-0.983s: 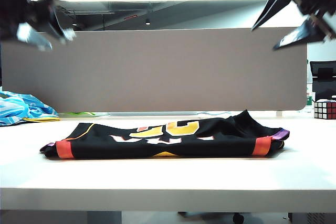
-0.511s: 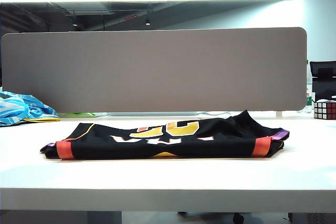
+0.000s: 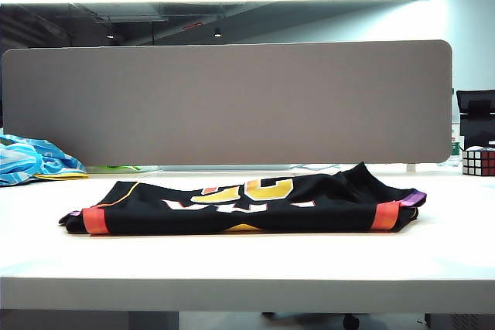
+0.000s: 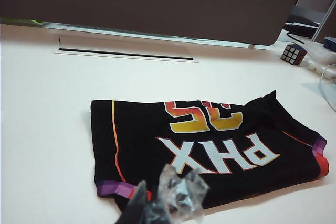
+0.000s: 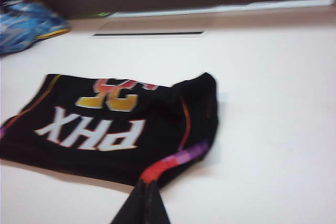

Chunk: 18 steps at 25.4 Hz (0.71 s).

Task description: Fold the bottom side of the basketball jersey horizontally towards the center, about one-third of the way, and then fold the bottom of the basketball jersey up towards the top, creating a neat rectangle.

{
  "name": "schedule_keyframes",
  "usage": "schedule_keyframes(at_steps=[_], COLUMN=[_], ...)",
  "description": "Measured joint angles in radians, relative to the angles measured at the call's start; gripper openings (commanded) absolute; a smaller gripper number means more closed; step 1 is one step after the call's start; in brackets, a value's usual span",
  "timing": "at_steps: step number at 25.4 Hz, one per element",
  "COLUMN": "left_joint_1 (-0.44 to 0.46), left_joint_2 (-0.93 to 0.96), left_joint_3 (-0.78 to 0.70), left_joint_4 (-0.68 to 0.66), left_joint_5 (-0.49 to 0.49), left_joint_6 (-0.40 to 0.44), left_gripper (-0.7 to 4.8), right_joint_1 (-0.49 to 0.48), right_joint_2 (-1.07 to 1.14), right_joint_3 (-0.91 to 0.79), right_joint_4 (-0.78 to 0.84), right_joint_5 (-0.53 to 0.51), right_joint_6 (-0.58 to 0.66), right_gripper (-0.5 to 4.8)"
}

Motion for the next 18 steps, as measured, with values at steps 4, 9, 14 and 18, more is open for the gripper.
schedule_keyframes(at_steps=[4, 9, 14, 18], left_joint_1=[0.000, 0.000, 0.000, -0.001], left_joint_2=[-0.054, -0.070, -0.071, -0.071], left_joint_3=[-0.069, -0.155, -0.241, -0.240], left_joint_4=[0.047, 0.219, 0.345, 0.352], left_joint_5=[0.000, -0.002, -0.051, -0.130], left_joint_6=[0.000, -0.024, -0.021, 0.033], left_gripper=[-0.06, -0.06, -0.06, -0.06], right_joint_1=[0.000, 0.000, 0.000, -0.001], right_joint_2=[-0.129, -0.240, -0.242, -0.242], right_joint_3=[-0.130, -0.244, -0.321, -0.367], right_joint_4=[0.055, 0.100, 0.198, 0.302], right_joint_5=[0.034, 0.127, 0.145, 0.147], right_joint_6=[0.000, -0.003, -0.050, -0.056], right_gripper=[-0.01, -0.01, -0.01, -0.01])
